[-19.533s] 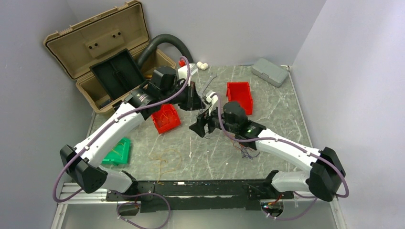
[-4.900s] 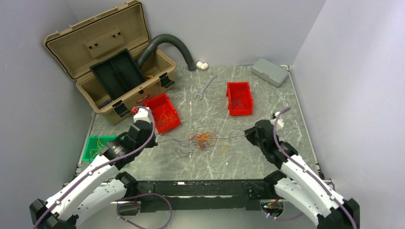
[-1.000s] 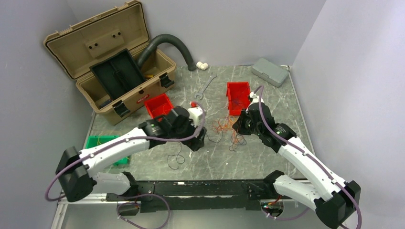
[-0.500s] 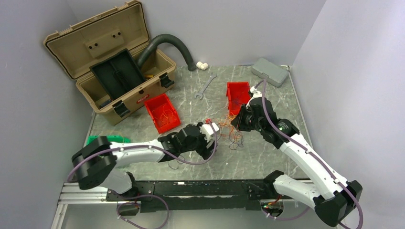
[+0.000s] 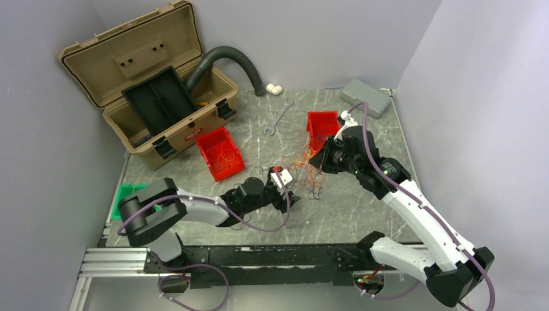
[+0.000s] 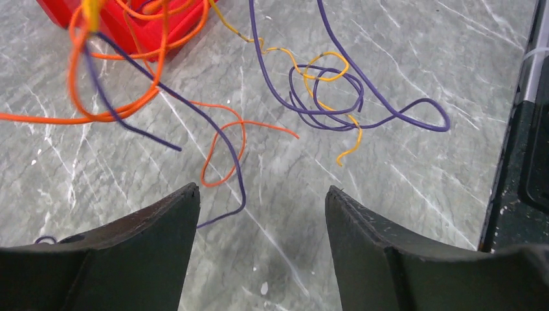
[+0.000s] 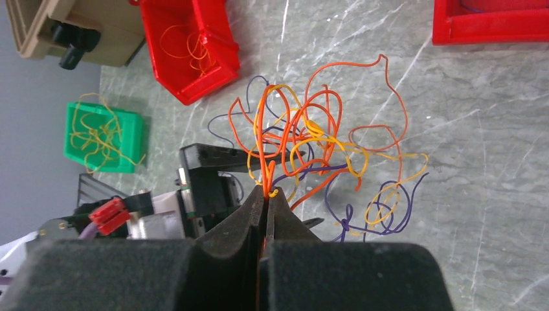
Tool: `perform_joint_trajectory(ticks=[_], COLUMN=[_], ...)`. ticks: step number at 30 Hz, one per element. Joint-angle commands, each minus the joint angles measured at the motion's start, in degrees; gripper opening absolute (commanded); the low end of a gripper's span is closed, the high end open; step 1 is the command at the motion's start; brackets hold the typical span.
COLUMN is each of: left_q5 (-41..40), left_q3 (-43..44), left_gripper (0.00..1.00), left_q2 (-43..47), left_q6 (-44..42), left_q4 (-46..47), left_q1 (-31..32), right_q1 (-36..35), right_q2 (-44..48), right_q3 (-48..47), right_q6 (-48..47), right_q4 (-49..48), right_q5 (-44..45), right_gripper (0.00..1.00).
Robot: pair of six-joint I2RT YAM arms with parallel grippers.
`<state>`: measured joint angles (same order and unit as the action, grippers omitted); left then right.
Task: Untangle the cables
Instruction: Untie the cable.
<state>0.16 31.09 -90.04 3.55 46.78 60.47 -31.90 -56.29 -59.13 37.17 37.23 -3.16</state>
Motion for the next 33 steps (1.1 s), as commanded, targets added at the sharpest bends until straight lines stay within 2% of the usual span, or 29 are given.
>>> perform_joint_trajectory(ticks=[1, 3, 5, 8, 9, 10, 11, 16, 20, 24, 27, 30, 31, 32, 33], left_q5=[0.01, -0.87, -3.57, -6.27, -7.17, -8.17, -9.06, -9.08, -10.87, -9.31, -10.36, -9.10, -9.35, -9.88, -10.74], left_q3=[3.66, 4.48, 4.26, 4.04, 3.87, 3.21, 2.03, -5.25, -8.64, -10.39, -7.57, -3.66, -2.31, -1.12, -0.11], left_gripper=[0.70, 0.58, 0.38, 0.00, 0.00, 0.00, 0.00, 0.00, 0.00, 0.00, 0.00, 0.00, 0.00, 0.00, 0.00], left_q2=[-3.52, -4.83, -5.18, -3.43, 3.39, -0.49, 0.47, 9.38, 14.87, 18.20, 17.94, 18.00, 18.24, 18.50, 18.90], left_q6=[-1.00, -1.04, -0.82, -0.88, -0.57, -0.28, 0.16, 3.61, 7.22, 7.82, 7.83, 8.04, 8.72, 9.54, 10.38], left_q4=[7.39, 7.39, 8.35, 5.51, 3.74, 2.19, 1.57, -1.88, -7.17, -8.52, -13.98, -21.22, -23.84, -26.32, -29.73], left_q1=[0.09, 0.09, 0.10, 0.09, 0.09, 0.09, 0.01, -1.24, -2.35, -3.25, -3.34, -3.34, -3.34, -3.34, -3.34], right_q1=[0.11, 0.21, 0.40, 0.80, 1.06, 1.51, 2.24, 6.69, 9.18, 9.31, 9.31, 9.32, 9.31, 9.31, 9.29], right_q2=[0.56, 1.23, 1.72, 2.42, 2.83, 3.32, 4.13, 9.57, 12.16, 11.58, 10.69, 10.69, 10.23, 9.84, 9.51], right_q3=[-3.71, -4.24, -4.70, -5.05, -4.92, -4.77, -4.20, -0.44, 1.34, 4.60, 7.54, 11.15, 11.86, 12.69, 13.65], right_q6=[1.46, 1.90, 2.11, 2.93, 4.05, 5.72, 7.51, 11.34, 11.30, 7.87, 8.78, 4.76, 4.15, 3.04, 1.55], right_q4=[-0.62, -0.43, 0.23, 3.45, 5.35, 7.39, 8.85, 14.60, 17.21, 14.13, 13.63, 9.04, 8.47, 7.39, 6.13], right_q5=[-1.21, -0.40, 0.76, 7.54, 11.44, 15.74, 18.88, 32.93, 39.06, 33.12, 30.49, 22.81, 20.74, 18.18, 15.97], right_gripper=[0.00, 0.00, 0.00, 0.00, 0.00, 0.00, 0.00, 0.00, 0.00, 0.00, 0.00, 0.00, 0.02, 0.15, 0.45])
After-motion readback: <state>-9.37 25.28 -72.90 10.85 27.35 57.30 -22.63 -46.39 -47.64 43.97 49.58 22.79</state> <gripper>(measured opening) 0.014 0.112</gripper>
